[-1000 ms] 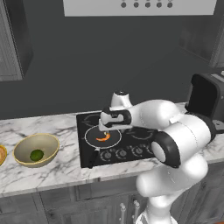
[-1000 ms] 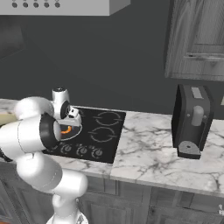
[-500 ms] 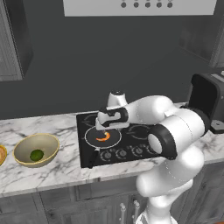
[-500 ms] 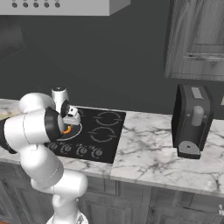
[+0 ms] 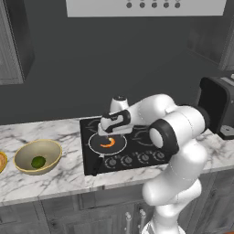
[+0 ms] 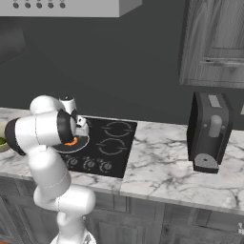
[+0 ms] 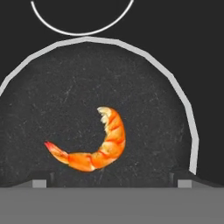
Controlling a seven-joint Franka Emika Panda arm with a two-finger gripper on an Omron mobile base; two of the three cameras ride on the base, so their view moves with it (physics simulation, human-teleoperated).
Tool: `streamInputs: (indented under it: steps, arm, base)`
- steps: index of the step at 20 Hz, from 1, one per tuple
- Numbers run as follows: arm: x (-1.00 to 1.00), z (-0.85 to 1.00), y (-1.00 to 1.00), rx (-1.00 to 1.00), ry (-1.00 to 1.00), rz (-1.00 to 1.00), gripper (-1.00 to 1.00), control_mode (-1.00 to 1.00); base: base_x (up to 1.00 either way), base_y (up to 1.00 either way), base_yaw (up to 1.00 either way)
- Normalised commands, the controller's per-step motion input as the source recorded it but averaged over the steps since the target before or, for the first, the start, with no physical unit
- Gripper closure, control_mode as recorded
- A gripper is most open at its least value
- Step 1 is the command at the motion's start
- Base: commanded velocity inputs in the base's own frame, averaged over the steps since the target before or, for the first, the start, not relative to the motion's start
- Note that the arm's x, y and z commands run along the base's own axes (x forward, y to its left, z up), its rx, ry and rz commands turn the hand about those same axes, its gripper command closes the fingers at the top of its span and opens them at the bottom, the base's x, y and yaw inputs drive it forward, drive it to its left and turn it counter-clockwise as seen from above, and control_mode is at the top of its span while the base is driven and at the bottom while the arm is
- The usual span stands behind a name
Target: Place the shrimp on the plate and place the lime on the same plate.
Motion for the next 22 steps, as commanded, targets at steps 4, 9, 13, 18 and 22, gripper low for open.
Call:
streamInputs:
  steps: [4, 9, 13, 18, 22]
  arm:
    - [0.2, -0.2, 0.0, 0.0, 0.0, 0.0, -1.0, -1.0]
    - [0.09, -0.12, 0.0, 0.0, 0.0, 0.0, -1.0, -1.0]
    - [0.0, -0.01, 0.0, 0.0, 0.0, 0.0, -1.0, -1.0]
    - [0.0, 0.0, 0.0, 0.0, 0.0, 0.0, -1.0, -1.0]
    - [0.0, -0.11, 0.05, 0.0, 0.01, 0.0, -1.0, -1.0]
  base:
    - [0.0, 0.0, 0.0]
    - [0.0, 0.0, 0.0]
    - [0.0, 0.0, 0.0]
    - [0.0, 0.0, 0.0]
    - [0.0, 0.0, 0.0]
